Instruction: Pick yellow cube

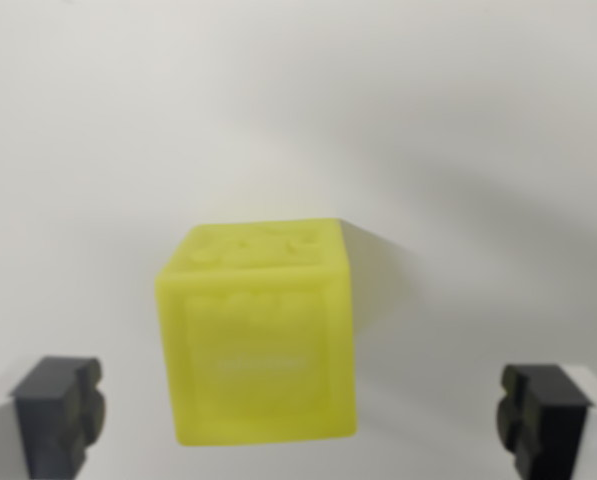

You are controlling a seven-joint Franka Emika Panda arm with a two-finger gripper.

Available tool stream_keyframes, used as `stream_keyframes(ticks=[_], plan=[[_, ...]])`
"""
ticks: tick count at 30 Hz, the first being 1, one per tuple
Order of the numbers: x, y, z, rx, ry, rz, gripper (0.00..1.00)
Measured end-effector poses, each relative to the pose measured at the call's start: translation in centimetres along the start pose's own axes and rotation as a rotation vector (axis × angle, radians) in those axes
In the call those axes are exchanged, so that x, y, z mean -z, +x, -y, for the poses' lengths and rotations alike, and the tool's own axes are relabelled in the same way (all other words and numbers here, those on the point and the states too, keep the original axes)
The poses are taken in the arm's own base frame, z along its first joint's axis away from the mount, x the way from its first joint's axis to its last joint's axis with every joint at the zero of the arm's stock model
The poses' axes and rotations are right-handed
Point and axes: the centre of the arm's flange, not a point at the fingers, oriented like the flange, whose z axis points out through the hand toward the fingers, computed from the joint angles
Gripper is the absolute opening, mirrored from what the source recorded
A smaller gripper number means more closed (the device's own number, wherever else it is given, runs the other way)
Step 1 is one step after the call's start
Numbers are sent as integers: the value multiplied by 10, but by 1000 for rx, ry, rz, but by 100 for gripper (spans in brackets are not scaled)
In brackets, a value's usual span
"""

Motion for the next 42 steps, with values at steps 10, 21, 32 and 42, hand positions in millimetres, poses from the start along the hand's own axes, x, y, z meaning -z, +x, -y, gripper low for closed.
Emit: stream_keyframes(ticks=[10,21,32,42], plan=[[-17,-14,-2,39,6,-4,100],[-35,-18,-3,47,6,-3,100],[-53,-18,-2,50,7,-4,100],[-69,-18,-2,53,8,-4,100]])
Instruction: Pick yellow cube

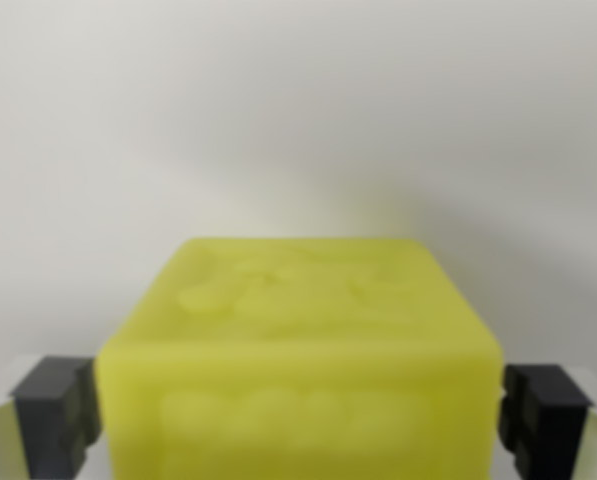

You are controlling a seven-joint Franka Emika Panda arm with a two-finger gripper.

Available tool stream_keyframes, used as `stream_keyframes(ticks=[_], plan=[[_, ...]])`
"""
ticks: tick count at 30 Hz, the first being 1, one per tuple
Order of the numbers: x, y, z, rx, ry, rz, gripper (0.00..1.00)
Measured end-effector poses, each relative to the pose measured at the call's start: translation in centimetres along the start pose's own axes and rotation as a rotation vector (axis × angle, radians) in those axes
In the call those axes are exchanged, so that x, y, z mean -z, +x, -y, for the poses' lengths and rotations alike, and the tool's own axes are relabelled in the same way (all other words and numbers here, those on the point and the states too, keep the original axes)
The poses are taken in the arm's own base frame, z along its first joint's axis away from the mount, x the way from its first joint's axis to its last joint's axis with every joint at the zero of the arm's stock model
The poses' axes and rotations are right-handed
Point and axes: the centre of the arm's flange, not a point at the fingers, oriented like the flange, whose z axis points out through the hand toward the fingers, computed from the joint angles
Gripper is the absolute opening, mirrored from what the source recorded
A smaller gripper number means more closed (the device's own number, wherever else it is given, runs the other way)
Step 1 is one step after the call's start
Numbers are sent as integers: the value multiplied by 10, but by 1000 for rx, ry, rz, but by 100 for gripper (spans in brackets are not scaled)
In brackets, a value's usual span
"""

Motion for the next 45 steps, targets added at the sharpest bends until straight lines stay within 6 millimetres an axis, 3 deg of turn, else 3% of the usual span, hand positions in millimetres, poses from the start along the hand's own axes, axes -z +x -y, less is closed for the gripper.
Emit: stream_keyframes(ticks=[5,6,45], plan=[[-1,0,0,1,0,0,100],[-1,0,0,2,1,0,0],[58,0,0,1,1,-1,0]])
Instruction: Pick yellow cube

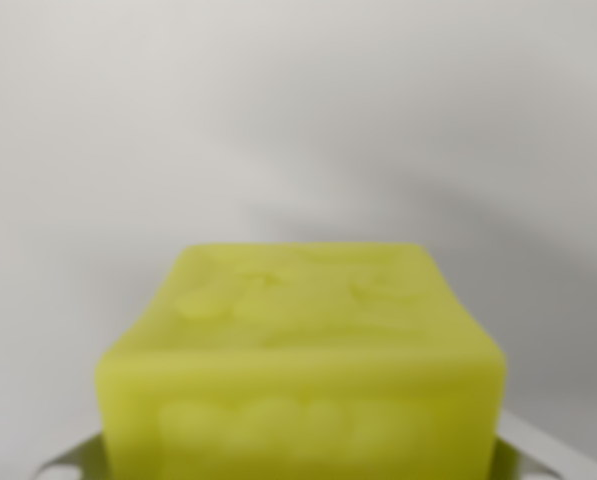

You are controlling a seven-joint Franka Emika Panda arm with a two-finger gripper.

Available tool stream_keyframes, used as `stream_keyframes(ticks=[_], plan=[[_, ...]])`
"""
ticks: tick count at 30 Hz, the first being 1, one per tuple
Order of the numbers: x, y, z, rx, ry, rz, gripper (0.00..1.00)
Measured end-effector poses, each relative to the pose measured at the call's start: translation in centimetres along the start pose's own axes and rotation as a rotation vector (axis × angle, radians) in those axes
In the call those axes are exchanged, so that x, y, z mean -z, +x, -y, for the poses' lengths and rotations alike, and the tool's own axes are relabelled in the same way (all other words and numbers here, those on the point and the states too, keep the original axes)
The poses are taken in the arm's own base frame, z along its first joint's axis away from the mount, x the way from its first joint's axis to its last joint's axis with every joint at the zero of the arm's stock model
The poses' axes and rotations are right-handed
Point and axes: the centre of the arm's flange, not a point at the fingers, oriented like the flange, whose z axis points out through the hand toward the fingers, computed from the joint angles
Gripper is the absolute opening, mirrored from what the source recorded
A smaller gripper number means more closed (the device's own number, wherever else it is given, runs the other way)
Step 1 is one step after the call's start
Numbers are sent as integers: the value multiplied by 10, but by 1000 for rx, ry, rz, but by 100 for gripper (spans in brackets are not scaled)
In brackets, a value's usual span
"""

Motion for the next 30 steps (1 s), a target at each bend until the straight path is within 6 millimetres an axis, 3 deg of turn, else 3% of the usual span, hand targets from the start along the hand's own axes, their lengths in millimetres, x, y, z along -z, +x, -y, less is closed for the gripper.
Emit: stream_keyframes(ticks=[30], plan=[[49,0,0,0,0,0,0]])
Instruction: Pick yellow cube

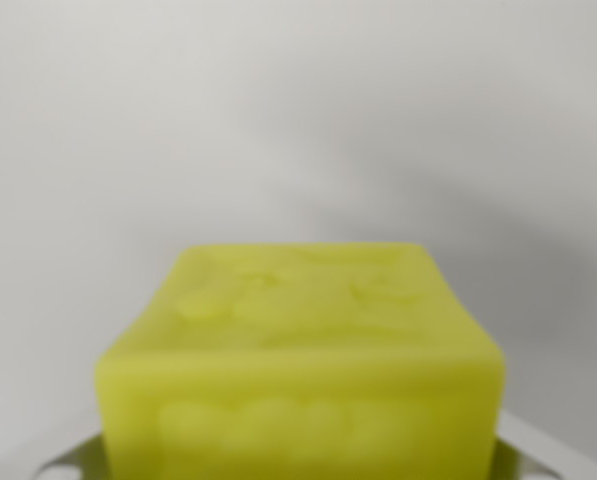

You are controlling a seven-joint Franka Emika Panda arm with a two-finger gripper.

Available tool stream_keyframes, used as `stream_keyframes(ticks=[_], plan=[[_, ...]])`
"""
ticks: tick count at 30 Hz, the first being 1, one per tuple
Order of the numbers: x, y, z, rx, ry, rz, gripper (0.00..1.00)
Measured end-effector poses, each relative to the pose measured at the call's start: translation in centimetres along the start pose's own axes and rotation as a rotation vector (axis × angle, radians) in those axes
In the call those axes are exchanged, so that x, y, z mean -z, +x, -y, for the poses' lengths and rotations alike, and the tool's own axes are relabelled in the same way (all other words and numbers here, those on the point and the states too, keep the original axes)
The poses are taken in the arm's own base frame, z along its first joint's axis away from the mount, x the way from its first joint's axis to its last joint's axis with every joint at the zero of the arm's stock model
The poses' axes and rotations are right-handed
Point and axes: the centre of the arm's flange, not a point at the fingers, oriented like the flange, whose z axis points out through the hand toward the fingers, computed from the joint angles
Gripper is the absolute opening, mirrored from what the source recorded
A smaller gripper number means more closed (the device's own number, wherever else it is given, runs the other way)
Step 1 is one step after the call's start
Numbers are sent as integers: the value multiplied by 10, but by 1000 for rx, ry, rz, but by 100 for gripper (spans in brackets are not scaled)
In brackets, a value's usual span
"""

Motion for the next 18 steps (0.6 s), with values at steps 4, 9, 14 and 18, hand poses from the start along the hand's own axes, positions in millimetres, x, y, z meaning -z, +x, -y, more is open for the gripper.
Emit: stream_keyframes(ticks=[4,9,14,18], plan=[[7,0,0,0,0,0,0],[15,0,0,0,0,0,0],[23,0,0,0,0,1,0],[30,0,0,0,0,1,0]])
